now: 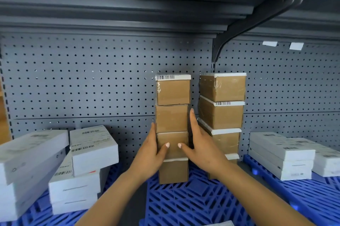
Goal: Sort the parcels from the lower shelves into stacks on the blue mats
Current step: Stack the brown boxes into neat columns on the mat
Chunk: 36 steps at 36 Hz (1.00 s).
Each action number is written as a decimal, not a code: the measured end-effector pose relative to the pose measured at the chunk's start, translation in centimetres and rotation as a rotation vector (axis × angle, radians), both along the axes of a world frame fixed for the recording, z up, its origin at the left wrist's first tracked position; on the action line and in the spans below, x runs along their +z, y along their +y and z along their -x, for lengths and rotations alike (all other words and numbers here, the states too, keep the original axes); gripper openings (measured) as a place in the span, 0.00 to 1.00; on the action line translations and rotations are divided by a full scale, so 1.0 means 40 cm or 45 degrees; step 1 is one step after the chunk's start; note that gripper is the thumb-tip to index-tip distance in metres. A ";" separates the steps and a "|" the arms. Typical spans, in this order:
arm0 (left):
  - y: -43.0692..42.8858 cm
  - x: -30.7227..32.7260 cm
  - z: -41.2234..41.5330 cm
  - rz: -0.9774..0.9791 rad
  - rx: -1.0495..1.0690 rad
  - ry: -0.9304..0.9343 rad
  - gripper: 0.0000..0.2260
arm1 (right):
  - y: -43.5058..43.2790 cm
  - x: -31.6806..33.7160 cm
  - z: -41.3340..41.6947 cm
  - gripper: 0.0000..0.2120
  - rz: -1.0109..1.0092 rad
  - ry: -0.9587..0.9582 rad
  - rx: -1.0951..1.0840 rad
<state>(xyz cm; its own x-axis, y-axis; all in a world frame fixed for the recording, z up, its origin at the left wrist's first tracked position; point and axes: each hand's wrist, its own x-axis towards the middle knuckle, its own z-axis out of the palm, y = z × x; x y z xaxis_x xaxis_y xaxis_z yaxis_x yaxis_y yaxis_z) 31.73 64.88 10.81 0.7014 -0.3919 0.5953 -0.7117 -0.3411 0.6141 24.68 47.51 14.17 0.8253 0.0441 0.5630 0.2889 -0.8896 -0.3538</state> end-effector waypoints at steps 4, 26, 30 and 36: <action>0.013 0.031 0.000 0.026 0.078 -0.043 0.41 | -0.012 0.035 0.005 0.48 0.054 -0.208 0.000; 0.006 0.151 0.007 -0.146 0.095 -0.329 0.46 | 0.010 0.124 -0.037 0.48 0.301 -0.243 -0.092; 0.006 0.150 0.007 -0.127 0.053 -0.315 0.44 | 0.003 0.119 -0.037 0.48 0.282 -0.244 -0.083; 0.005 0.143 -0.002 -0.110 0.020 -0.303 0.43 | -0.003 0.109 -0.028 0.48 0.187 -0.174 -0.007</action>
<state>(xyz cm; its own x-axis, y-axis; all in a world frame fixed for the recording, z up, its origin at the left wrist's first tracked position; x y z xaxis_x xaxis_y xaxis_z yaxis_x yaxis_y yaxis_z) 31.82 65.08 16.53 0.5517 -0.4386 0.7094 -0.8272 -0.3970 0.3977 25.79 47.38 18.52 0.7420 0.1301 0.6576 0.3207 -0.9303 -0.1779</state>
